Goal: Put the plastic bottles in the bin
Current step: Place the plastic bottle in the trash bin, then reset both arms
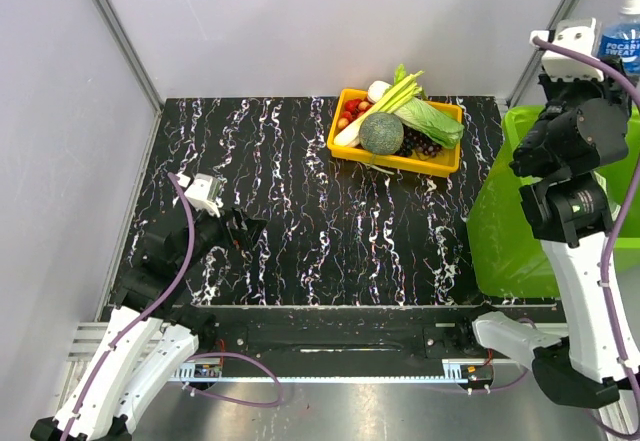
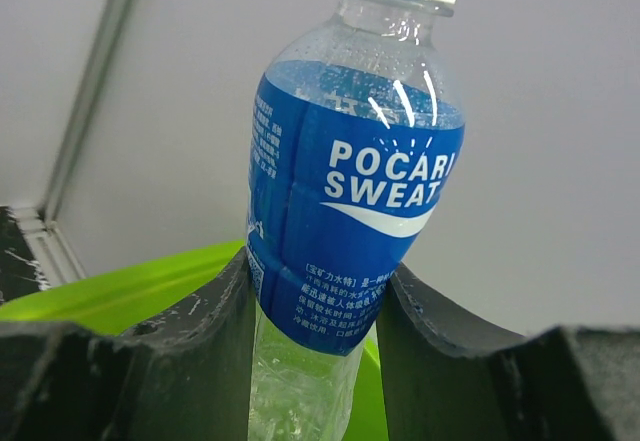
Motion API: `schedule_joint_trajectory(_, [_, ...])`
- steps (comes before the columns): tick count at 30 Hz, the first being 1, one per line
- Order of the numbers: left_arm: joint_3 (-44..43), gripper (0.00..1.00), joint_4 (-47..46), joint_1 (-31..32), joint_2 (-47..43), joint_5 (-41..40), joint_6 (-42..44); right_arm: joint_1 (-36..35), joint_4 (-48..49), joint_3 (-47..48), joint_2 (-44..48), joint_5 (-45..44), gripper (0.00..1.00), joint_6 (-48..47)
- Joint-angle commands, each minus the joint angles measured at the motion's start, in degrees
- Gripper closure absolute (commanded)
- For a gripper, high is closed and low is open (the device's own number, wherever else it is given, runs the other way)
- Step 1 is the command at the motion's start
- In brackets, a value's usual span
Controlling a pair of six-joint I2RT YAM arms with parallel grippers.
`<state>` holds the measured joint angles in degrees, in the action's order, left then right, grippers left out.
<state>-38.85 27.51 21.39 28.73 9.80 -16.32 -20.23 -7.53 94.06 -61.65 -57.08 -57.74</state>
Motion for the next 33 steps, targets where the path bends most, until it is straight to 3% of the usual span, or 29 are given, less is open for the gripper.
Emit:
schedule_joint_trajectory(1, [-0.3, 0.01, -1.4, 0.2, -0.2, -0.7, 0.8, 7.4, -6.8, 1.4, 0.7, 3.3, 0.61, 3.2])
schedule_joint_trajectory(7, [-0.4, 0.01, -1.1, 0.3, -0.6, -1.1, 0.8, 24.2, -21.7, 2.2, -0.7, 13.7, 0.59, 12.7])
schedule_joint_trajectory(9, [-0.3, 0.01, -1.1, 0.4, -0.7, -0.8, 0.8, 26.1, -25.5, 2.9, -2.5, 14.5, 0.48, 14.4])
schedule_joint_trajectory(12, [-0.2, 0.01, -0.9, 0.6, -1.0, -1.1, 0.9, 26.1, -25.3, 2.2, -1.8, 14.4, 0.15, 15.5])
schedule_joint_trajectory(13, [-0.2, 0.01, -1.0, 0.6, -1.0, -1.2, 0.9, 26.1, -25.1, 2.3, -1.5, 14.0, 0.13, 15.6])
schedule_joint_trajectory(22, [-0.3, 0.01, -0.7, 0.6, -1.1, -1.5, 0.9, 26.1, -28.1, 8.4, -2.5, 14.4, 0.11, 17.6])
schedule_joint_trajectory(28, [-0.5, 0.01, -0.7, 0.6, -0.9, -1.7, 1.0, 26.0, -33.0, 14.4, -1.3, 38.2, 0.22, 34.6])
schedule_joint_trajectory(33, [-0.4, 0.01, -0.3, 0.6, -1.7, -2.7, 1.1, 26.0, -36.1, 14.3, -2.7, 61.2, 0.23, 45.4])
